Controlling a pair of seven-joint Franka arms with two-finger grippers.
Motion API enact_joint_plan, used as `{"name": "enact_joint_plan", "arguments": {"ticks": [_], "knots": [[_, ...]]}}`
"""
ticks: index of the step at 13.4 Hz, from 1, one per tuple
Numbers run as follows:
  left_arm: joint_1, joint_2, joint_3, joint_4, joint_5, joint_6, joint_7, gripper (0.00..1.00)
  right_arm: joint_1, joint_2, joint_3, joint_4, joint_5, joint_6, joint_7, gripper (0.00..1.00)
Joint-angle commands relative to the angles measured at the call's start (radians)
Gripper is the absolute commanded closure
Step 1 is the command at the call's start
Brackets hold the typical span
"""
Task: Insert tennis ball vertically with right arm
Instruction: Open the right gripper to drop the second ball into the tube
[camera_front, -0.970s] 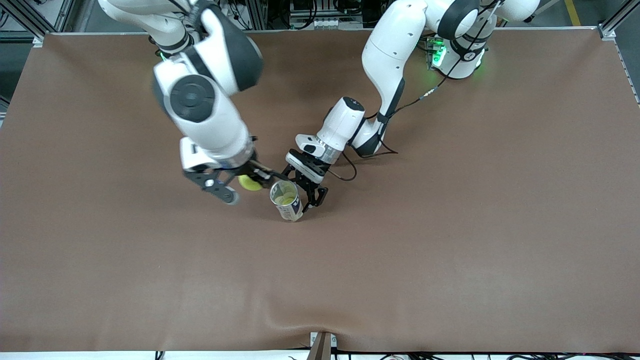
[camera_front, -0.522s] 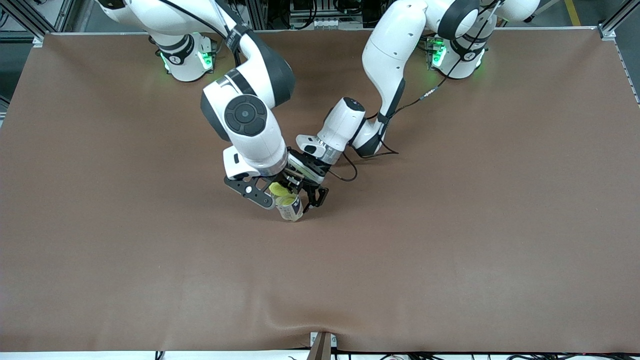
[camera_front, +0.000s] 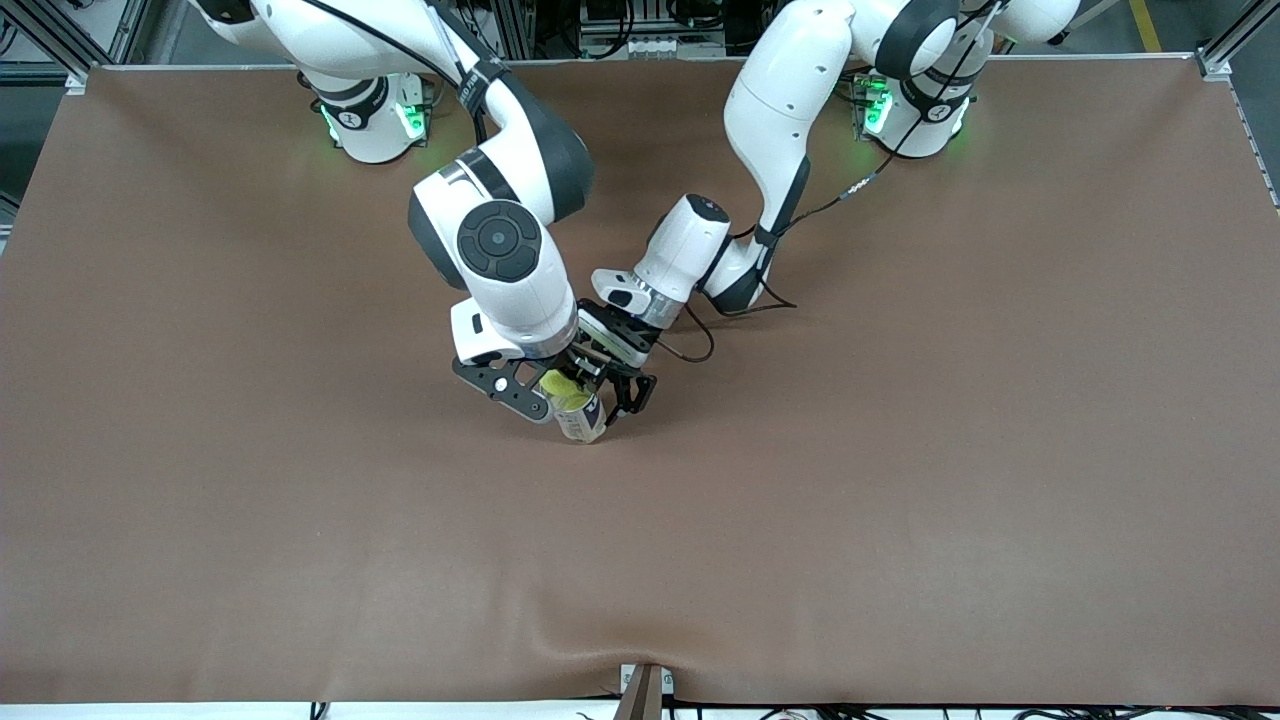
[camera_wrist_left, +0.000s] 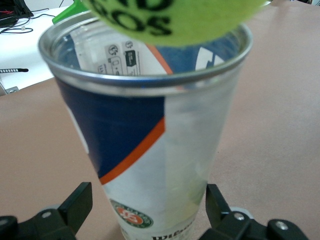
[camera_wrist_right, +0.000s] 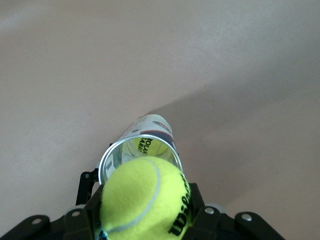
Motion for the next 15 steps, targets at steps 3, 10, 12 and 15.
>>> {"name": "enact_joint_plan", "arguments": {"ticks": [3,10,12,15], "knots": [[-0.010,-0.008,0.005,-0.006,-0.014,0.003,-0.006,0.00,0.003,0.012,-0.004,0.027,-0.011,0.009,0.016,0.21],[-0.015,-0.009,0.002,-0.003,-0.021,0.003,-0.009,0.00,-0.017,-0.011,-0.010,0.028,-0.011,-0.003,0.003,0.25],[-0.016,-0.017,-0.007,-0.012,-0.024,0.003,-0.012,0.00,-0.073,-0.041,-0.006,0.028,-0.002,-0.005,-0.022,0.26],[-0.015,-0.029,-0.012,-0.041,-0.032,0.003,-0.007,0.00,-0.147,-0.090,-0.007,0.028,0.008,-0.110,-0.189,0.26]]}}
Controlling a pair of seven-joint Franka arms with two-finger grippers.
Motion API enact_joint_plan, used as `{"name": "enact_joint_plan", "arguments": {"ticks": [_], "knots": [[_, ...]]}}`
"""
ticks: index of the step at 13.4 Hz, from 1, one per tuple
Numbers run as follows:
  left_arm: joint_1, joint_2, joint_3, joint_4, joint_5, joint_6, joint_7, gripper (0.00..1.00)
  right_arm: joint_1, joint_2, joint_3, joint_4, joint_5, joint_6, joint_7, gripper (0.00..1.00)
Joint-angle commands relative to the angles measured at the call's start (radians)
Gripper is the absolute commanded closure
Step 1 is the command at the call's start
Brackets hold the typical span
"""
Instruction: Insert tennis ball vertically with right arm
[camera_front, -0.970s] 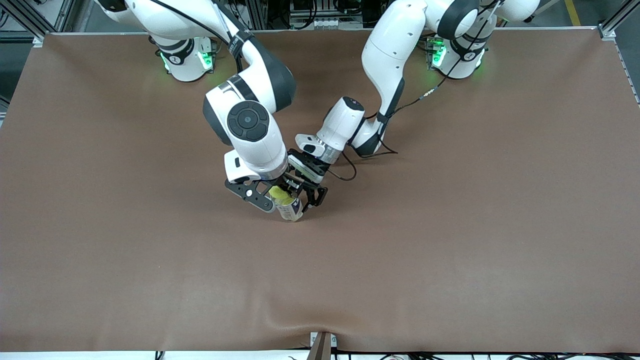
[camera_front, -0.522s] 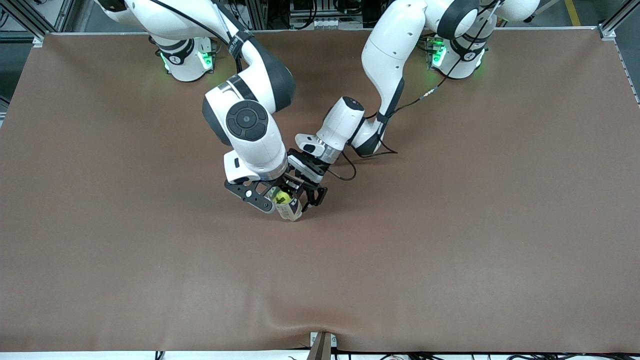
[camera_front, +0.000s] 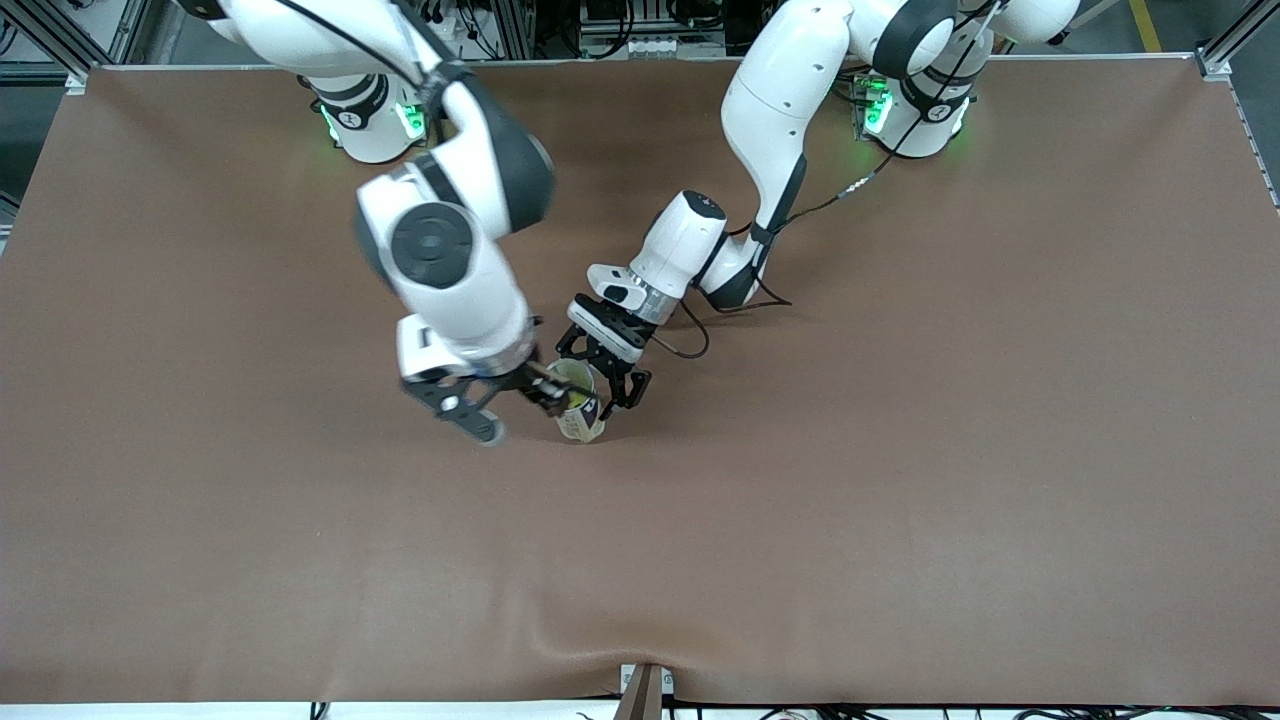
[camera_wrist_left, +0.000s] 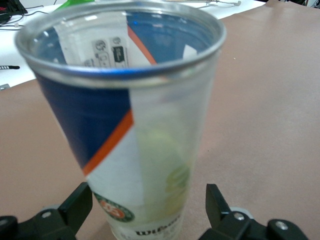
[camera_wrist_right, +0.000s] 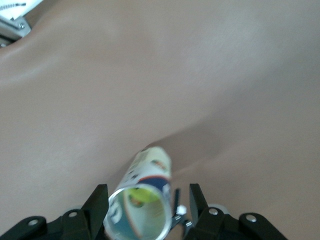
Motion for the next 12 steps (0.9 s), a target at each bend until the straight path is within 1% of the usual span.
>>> {"name": "enact_joint_plan", "arguments": {"ticks": [1,3,4,5,7,9,11,12], "knots": [[-0.008,-0.047,0.002,-0.052,-0.027,0.002,-0.006,0.00,-0.097,-0.068,0.014,-0.008,0.009,-0.105,-0.134,0.25],[-0.008,-0.070,-0.002,-0.090,-0.027,0.002,-0.004,0.00,-0.173,-0.100,0.014,-0.008,0.009,-0.158,-0.264,0.22],[-0.008,-0.095,-0.002,-0.116,-0.028,0.000,-0.006,0.00,-0.215,-0.112,0.013,-0.008,0.009,-0.185,-0.330,0.14],[-0.008,-0.121,-0.003,-0.151,-0.028,-0.001,-0.006,0.00,-0.269,-0.124,0.013,-0.008,0.009,-0.208,-0.390,0.00],[0.000,-0.181,-0.002,-0.222,-0.028,-0.015,-0.003,0.00,-0.363,-0.150,0.013,-0.008,0.006,-0.215,-0.472,0.00],[0.004,-0.199,0.000,-0.248,-0.028,-0.020,-0.003,0.00,-0.452,-0.170,0.016,-0.008,0.012,-0.230,-0.584,0.00],[0.006,-0.224,0.000,-0.265,-0.028,-0.038,-0.004,0.00,-0.496,-0.193,0.016,-0.007,0.012,-0.241,-0.615,0.00],[0.013,-0.251,0.001,-0.277,-0.028,-0.080,-0.004,0.00,-0.503,-0.206,0.016,-0.005,0.012,-0.241,-0.616,0.00]]}}
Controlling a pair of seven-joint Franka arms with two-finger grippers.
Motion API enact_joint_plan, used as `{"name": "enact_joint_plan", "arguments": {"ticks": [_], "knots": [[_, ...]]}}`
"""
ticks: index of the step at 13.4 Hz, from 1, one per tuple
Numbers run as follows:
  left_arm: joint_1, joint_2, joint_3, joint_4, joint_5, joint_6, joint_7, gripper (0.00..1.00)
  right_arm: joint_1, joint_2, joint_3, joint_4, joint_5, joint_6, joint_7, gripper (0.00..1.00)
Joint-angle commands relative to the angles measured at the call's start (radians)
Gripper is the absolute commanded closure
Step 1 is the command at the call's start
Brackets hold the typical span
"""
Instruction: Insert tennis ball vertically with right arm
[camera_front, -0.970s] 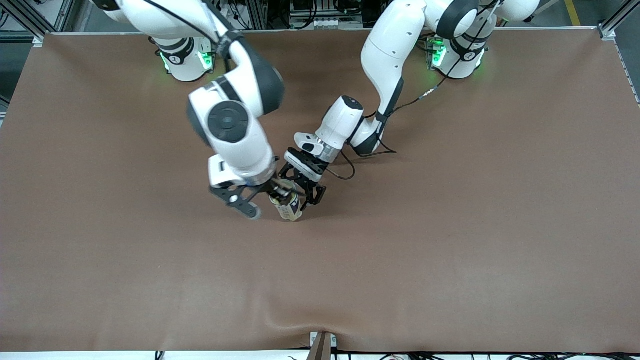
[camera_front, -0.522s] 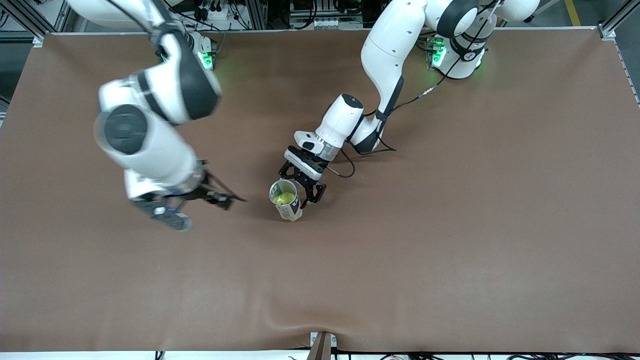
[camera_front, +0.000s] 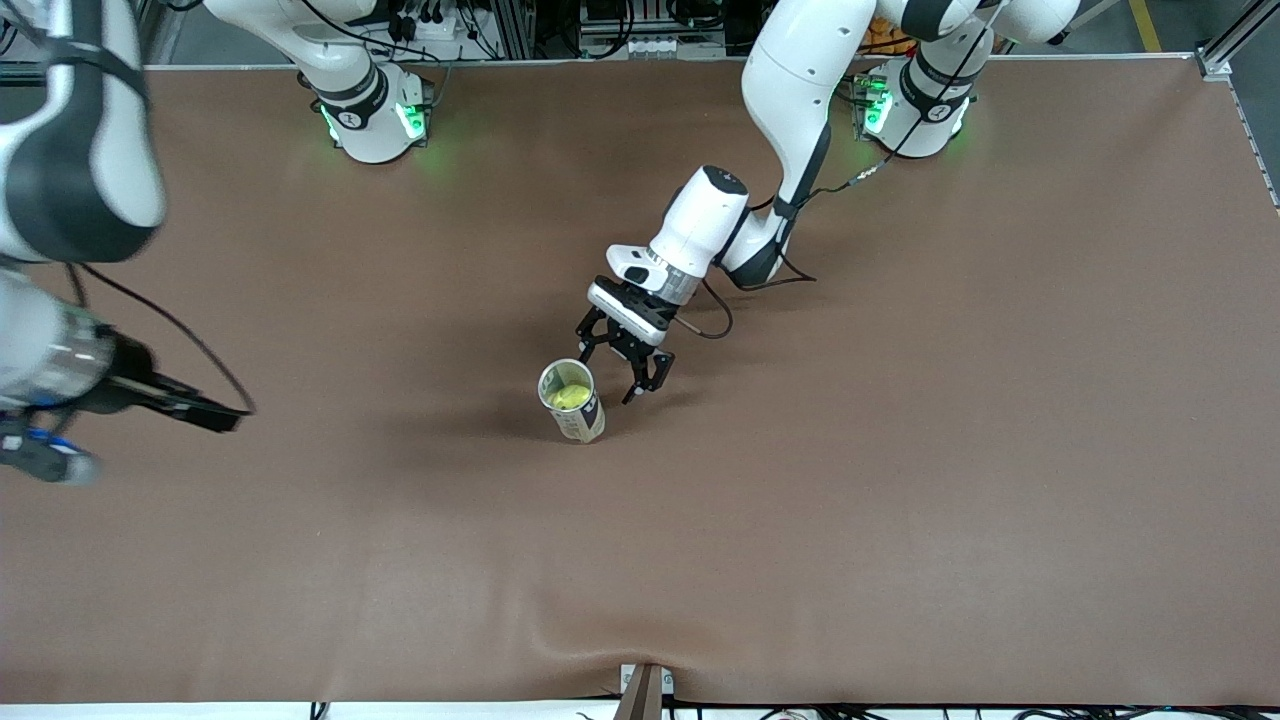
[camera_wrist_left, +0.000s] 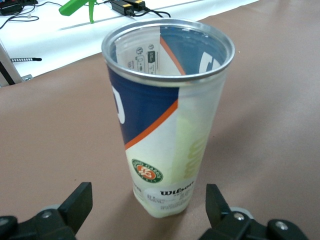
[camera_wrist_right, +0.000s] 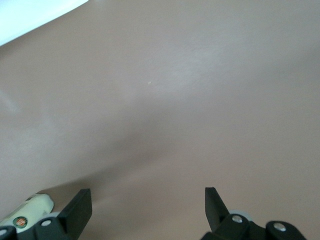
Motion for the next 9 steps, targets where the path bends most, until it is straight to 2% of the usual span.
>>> {"name": "enact_joint_plan", "arguments": {"ticks": [1,4,9], "knots": [[0.008,-0.095,0.003,-0.063,-0.024,-0.099,-0.003,0.00,-0.023,-0.052,0.021,-0.005,0.006,-0.014,-0.008,0.00],[0.049,-0.152,0.006,-0.066,-0.024,-0.195,0.001,0.00,-0.017,-0.064,0.025,0.020,-0.006,-0.052,-0.004,0.00],[0.124,-0.313,0.006,-0.112,-0.025,-0.454,-0.002,0.00,-0.019,-0.075,0.022,0.037,0.002,-0.062,-0.004,0.00]]}}
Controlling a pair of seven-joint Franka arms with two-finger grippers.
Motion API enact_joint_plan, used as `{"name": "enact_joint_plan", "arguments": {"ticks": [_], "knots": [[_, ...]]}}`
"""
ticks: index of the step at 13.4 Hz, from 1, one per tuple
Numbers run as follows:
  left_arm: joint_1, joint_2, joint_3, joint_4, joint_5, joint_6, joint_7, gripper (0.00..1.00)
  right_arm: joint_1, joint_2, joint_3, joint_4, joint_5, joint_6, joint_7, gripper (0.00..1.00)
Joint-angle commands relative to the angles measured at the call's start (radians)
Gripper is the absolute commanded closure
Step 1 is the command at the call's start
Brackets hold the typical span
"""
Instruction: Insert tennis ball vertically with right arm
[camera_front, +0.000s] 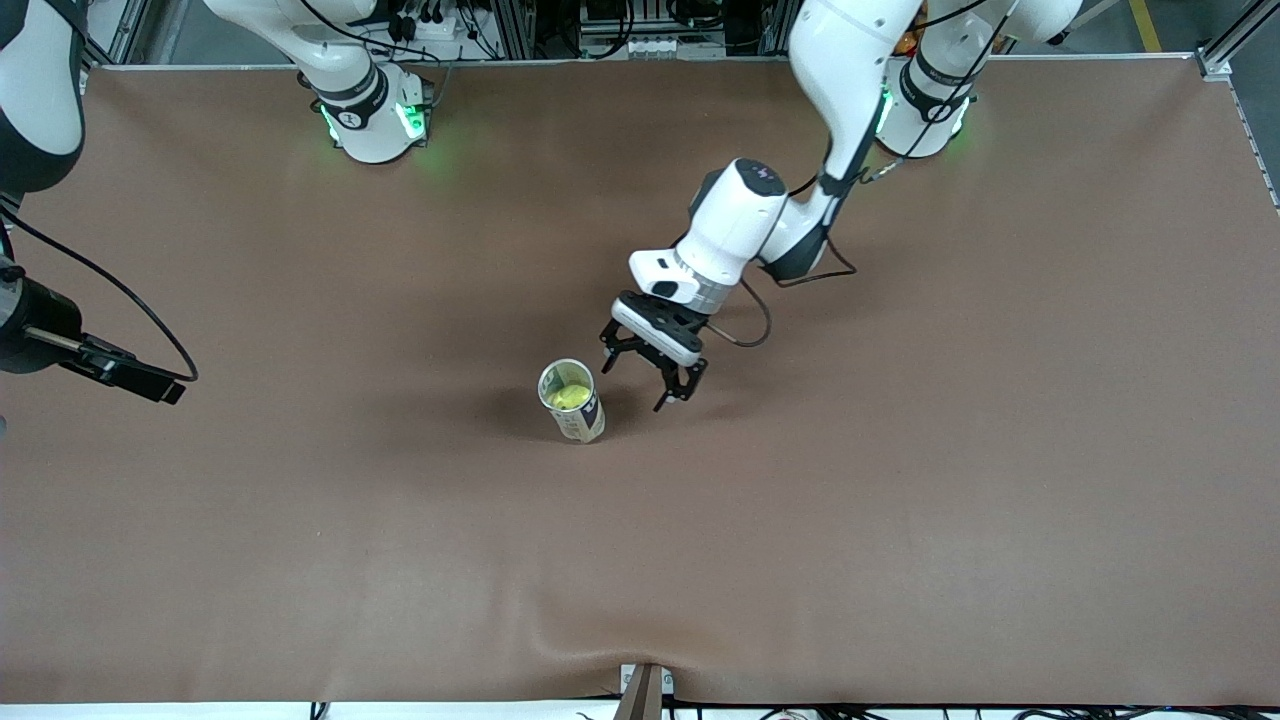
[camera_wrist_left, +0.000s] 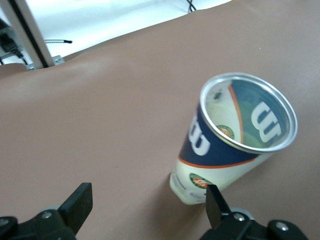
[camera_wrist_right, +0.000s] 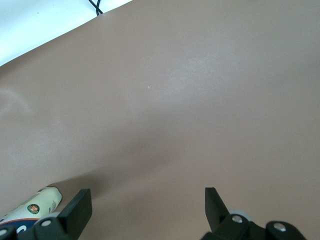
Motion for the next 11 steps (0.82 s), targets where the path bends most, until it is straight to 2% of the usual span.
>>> {"name": "enact_joint_plan", "arguments": {"ticks": [1,5,7,11], "knots": [[0.027,-0.115,-0.004,-0.056,-0.017,-0.175,-0.003,0.00,-0.004,-0.034,0.005,-0.015,0.005,-0.009,-0.006,0.00],[0.090,-0.177,0.001,-0.051,-0.005,-0.381,-0.001,0.00,-0.012,-0.091,-0.001,-0.065,0.025,-0.014,-0.132,0.00],[0.137,-0.213,0.004,-0.042,0.000,-0.489,-0.001,0.00,-0.007,-0.124,-0.027,-0.108,0.049,-0.010,-0.117,0.00],[0.240,-0.256,0.009,-0.007,0.067,-0.654,-0.003,0.00,-0.010,-0.241,-0.040,-0.210,0.051,-0.019,-0.101,0.00]]}}
